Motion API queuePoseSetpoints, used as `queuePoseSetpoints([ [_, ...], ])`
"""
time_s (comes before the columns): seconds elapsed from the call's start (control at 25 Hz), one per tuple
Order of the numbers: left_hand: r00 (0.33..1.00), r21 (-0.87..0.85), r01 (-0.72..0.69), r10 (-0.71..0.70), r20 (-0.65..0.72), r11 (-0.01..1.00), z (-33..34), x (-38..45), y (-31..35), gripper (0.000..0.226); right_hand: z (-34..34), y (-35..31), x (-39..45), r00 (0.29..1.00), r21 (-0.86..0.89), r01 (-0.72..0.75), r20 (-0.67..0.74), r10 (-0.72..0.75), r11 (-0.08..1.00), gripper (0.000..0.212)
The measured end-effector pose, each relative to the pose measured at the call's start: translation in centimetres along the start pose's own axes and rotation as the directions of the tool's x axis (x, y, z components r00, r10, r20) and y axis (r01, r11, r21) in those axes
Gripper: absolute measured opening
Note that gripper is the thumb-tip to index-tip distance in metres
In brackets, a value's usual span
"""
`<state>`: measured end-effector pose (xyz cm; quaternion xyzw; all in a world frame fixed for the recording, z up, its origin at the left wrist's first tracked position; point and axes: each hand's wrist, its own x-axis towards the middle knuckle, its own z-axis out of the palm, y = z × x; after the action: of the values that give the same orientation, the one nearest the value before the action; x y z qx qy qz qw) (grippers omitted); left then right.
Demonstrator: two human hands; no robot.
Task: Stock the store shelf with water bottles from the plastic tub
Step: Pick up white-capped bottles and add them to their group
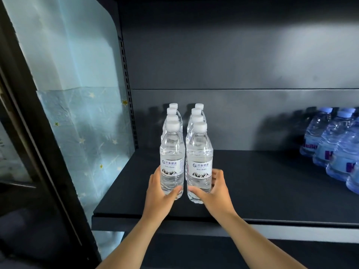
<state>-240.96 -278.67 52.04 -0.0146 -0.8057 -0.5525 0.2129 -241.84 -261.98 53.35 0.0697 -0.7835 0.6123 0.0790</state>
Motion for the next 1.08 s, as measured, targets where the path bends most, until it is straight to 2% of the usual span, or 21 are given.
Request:
queuePoseSetpoints([
  [0.12, 1.000, 0.004, -0.005, 0.005, -0.012, 1.000, 0.1, -0.2, 0.1, 0.071, 0.2, 0.3, 0.0, 0.999, -0.011, 0.036, -0.008, -0.036, 0.999, 0.070],
  [0.28, 1.000, 0.000, 0.002, -0.002, -0.003, 1.000, 0.1, -0.1, -0.3, 0.071, 0.2, 1.0, 0.1, 0.996, -0.043, 0.085, 0.033, -0.084, 0.995, 0.063],
  [0.6, 1.000, 0.061, -0.018, 0.020, -0.023, 0.998, 0.3, 0.0, -0.5, 0.068, 0.6, 1.1, 0.0, 0.992, -0.126, 0.118, -0.034, -0.123, 0.985, 0.065],
  [0.88, 1.000, 0.112, 0.008, -0.007, -0.006, 0.994, 0.4, 0.1, -0.2, 0.066, 0.3, 0.7, -0.5, 0.994, -0.181, 0.081, -0.063, -0.093, 0.980, 0.068],
  [1.0, 0.998, 0.214, -0.010, -0.004, 0.064, 0.977, -0.5, -0.1, 1.0, 0.060, -2.1, -0.1, -1.5, 0.994, -0.371, 0.105, 0.002, -0.112, 0.923, 0.072],
  [1.08, 0.991, 0.399, -0.018, -0.035, 0.125, 0.917, -1.7, 0.2, 2.3, 0.061, -4.9, -1.0, -2.2, 0.990, -0.529, 0.139, 0.047, -0.134, 0.837, 0.073],
])
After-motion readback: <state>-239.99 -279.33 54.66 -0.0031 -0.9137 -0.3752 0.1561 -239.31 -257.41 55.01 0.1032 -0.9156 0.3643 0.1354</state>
